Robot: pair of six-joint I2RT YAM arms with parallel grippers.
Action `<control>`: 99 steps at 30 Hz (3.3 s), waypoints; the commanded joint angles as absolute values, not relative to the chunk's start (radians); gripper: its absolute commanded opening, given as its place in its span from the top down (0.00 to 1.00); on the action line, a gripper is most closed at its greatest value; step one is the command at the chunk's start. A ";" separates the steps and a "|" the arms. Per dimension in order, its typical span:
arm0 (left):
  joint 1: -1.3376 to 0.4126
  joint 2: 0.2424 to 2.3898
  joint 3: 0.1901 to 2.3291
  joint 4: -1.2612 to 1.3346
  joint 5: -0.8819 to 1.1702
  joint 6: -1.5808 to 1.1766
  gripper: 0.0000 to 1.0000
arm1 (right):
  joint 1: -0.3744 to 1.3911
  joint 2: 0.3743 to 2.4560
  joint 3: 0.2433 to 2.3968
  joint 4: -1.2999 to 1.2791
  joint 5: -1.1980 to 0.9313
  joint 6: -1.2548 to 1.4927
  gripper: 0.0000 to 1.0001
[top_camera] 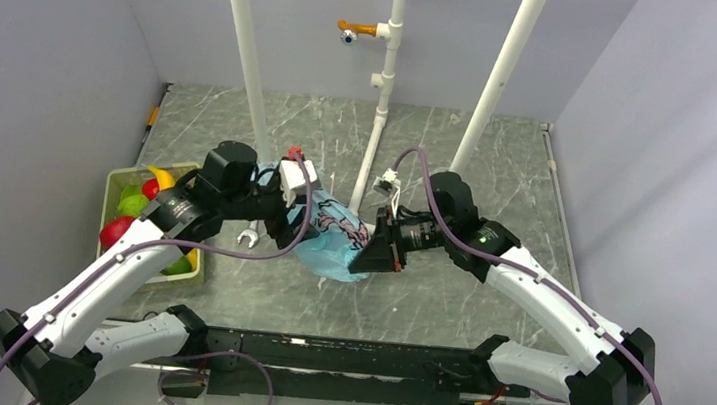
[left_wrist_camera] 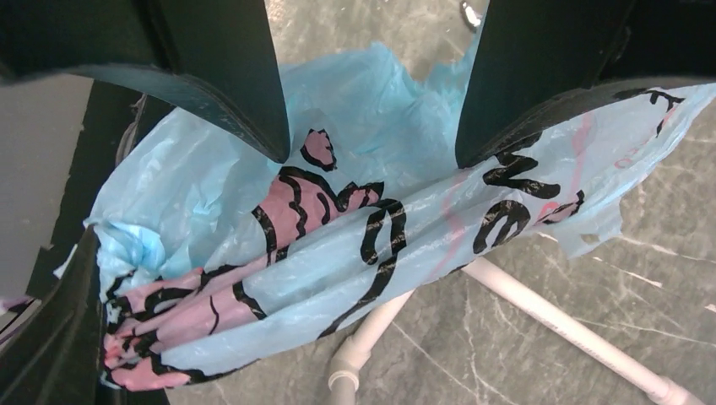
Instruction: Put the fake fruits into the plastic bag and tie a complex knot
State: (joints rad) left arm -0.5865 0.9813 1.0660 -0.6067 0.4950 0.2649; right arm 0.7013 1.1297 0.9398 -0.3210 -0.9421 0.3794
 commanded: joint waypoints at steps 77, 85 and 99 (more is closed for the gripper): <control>-0.381 0.847 1.172 -0.847 0.892 0.575 0.01 | 1.082 0.963 1.099 -0.337 -0.394 -0.348 1.00; -0.460 0.881 1.016 -0.935 0.599 0.677 0.37 | 1.068 0.943 1.228 -0.386 -0.375 -0.366 1.00; -0.074 0.679 0.752 -1.055 0.764 0.908 1.00 | 0.897 0.853 1.317 -0.521 -0.314 -0.301 1.00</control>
